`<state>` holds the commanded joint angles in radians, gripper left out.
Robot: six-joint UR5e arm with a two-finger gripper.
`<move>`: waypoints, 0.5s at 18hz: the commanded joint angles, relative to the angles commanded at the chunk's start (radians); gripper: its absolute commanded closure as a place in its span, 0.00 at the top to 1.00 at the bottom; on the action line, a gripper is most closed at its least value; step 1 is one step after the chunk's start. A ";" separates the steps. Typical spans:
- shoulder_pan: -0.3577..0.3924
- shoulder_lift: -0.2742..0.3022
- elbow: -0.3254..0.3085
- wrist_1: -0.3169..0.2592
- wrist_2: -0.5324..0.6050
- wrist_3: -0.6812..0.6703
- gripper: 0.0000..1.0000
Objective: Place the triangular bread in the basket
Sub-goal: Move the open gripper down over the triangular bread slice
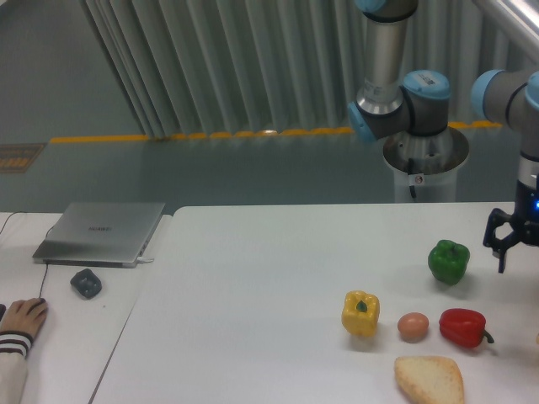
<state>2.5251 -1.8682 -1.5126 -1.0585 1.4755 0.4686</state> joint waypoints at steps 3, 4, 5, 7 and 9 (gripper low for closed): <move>-0.058 -0.051 0.015 0.008 0.055 -0.210 1.00; -0.074 -0.060 0.021 0.029 0.069 -0.270 1.00; -0.092 -0.072 0.025 0.053 0.072 -0.328 1.00; -0.108 -0.075 0.026 0.077 0.071 -0.410 1.00; -0.129 -0.083 0.028 0.107 0.066 -0.473 1.00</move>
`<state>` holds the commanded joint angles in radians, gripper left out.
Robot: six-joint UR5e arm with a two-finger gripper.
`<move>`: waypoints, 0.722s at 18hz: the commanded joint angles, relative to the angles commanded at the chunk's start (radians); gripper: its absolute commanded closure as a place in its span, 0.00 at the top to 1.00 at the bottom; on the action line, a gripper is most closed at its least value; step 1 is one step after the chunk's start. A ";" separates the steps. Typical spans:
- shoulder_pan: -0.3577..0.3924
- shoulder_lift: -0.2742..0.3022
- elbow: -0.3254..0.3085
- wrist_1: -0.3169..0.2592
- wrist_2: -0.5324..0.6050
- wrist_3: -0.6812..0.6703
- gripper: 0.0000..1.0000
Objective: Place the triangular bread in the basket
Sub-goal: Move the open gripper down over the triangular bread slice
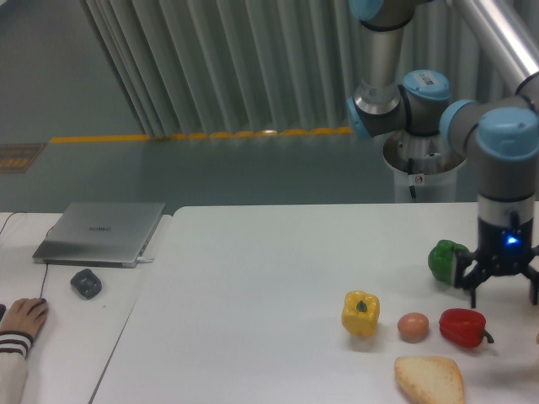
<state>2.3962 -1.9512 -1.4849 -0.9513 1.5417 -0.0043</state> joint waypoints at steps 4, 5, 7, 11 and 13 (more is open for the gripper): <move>-0.043 -0.044 0.035 0.025 -0.002 -0.054 1.00; -0.054 -0.061 0.049 0.025 -0.002 -0.059 1.00; -0.077 -0.083 0.060 0.026 -0.009 -0.059 1.00; -0.089 -0.107 0.083 0.025 -0.087 -0.049 1.00; -0.103 -0.123 0.086 0.026 -0.087 -0.046 1.00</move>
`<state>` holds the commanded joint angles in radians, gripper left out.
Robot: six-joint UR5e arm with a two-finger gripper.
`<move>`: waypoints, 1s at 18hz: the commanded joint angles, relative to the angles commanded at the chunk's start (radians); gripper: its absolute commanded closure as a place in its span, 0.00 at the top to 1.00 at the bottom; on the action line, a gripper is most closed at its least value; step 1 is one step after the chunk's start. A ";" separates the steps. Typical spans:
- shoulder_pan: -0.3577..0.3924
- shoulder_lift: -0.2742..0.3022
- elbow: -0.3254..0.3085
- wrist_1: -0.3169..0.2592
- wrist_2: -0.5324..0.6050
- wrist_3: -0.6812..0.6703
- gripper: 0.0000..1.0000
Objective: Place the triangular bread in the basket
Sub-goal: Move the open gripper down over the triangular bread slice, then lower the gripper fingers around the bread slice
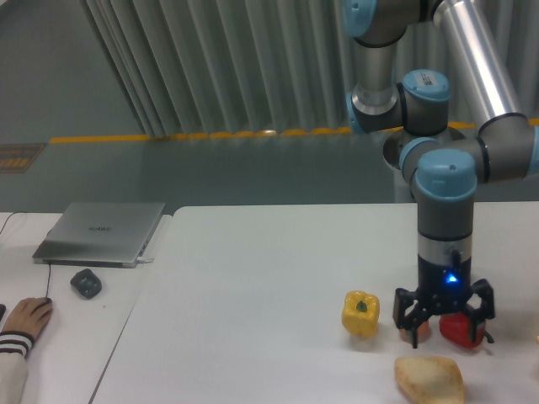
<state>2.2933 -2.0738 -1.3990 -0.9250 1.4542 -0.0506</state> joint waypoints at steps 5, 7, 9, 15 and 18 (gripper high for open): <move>0.000 -0.023 0.011 0.000 0.003 0.002 1.00; 0.001 -0.028 0.018 0.000 0.006 0.002 1.00; 0.006 -0.037 0.025 0.000 0.008 0.003 1.00; 0.014 -0.060 0.026 0.025 0.009 0.018 1.00; 0.021 -0.066 0.026 0.029 0.009 0.023 1.00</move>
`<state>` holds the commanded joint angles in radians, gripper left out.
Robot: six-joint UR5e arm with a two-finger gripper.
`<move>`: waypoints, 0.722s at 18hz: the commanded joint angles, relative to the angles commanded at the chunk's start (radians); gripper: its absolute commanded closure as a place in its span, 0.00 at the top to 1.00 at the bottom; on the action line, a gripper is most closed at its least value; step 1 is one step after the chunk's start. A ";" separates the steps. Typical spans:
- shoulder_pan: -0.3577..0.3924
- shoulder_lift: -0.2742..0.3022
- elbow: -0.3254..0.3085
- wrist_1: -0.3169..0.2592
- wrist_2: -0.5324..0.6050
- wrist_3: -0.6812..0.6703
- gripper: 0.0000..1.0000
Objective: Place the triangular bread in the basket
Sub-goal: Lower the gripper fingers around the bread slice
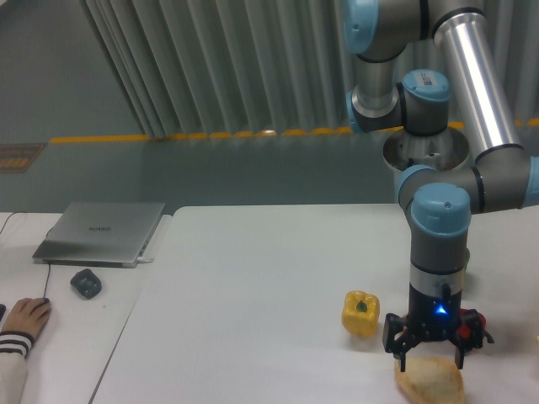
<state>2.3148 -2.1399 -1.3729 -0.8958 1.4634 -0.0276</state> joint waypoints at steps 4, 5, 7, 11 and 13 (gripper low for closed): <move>0.021 -0.002 0.000 0.000 -0.002 0.032 1.00; 0.021 -0.003 0.000 0.000 -0.002 0.032 1.00; 0.022 -0.014 0.003 0.002 0.000 0.032 1.00; 0.021 -0.026 0.005 0.014 -0.002 0.032 1.00; 0.021 -0.035 0.002 0.014 0.000 0.032 1.00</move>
<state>2.3363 -2.1751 -1.3714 -0.8820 1.4634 0.0046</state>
